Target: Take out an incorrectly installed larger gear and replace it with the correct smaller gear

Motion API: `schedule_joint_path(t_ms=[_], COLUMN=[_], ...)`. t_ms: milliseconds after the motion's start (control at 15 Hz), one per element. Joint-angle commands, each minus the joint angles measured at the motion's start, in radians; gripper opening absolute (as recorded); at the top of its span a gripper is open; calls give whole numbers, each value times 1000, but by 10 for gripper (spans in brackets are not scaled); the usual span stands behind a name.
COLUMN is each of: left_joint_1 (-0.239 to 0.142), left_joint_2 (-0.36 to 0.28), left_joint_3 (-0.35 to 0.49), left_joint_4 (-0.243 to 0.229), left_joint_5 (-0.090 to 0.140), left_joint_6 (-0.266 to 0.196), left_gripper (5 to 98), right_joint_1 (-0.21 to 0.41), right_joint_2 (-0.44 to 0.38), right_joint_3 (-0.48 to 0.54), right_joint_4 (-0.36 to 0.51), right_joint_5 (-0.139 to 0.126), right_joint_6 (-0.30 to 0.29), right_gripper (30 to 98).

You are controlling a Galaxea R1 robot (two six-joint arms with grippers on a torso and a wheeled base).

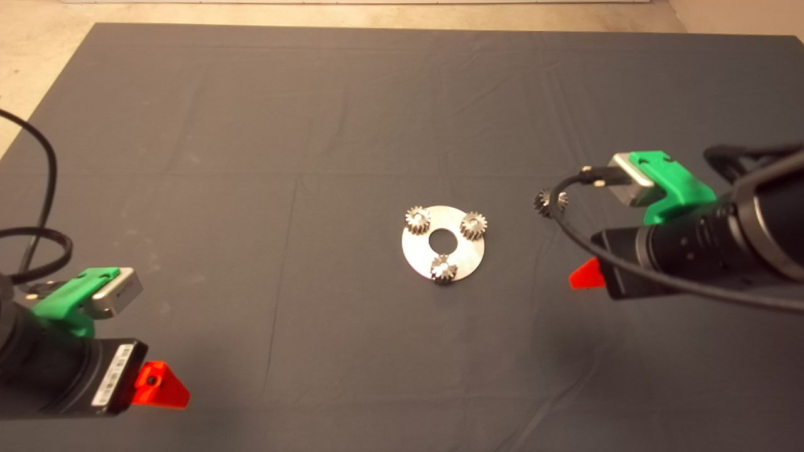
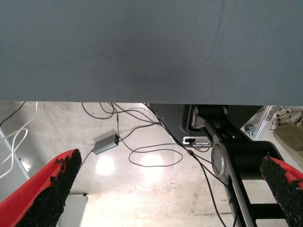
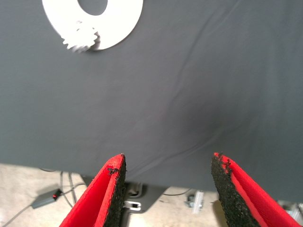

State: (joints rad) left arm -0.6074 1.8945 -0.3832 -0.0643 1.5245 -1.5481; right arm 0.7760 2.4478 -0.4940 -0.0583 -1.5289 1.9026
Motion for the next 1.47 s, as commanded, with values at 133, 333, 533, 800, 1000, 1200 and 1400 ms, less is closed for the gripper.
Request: schedule_joint_path(t_ms=[133, 333, 533, 800, 1000, 1200, 1400], left_joint_1=[-9, -9, -9, -11, -11, -11, -11], left_joint_2=[-1, -2, 2, -7, -11, -14, -13], left_joint_3=[9, 9, 9, 9, 11, 11, 11], left_joint_4=[-16, -17, -15, -17, -17, -17, -17], left_joint_5=[134, 134, 134, 134, 134, 134, 134], left_joint_6=[-23, -30, -32, -32, -32, -32, -31], left_gripper=[982, 982, 982, 982, 982, 982, 982], right_joint_1=[-217, -205, -156, -127, -21, -17, -17], right_joint_2=[-94, -94, -86, -89, -91, -85, -95], right_joint_3=[-134, -41, 19, 94, 129, 138, 145], right_joint_4=[-138, -67, -2, -5, -3, 0, 3], right_joint_5=[-129, -129, -129, -129, -129, -129, -129], right_joint_6=[-259, -136, -66, 9, 70, 79, 84], right_gripper=[485, 485, 485, 485, 485, 485, 485])
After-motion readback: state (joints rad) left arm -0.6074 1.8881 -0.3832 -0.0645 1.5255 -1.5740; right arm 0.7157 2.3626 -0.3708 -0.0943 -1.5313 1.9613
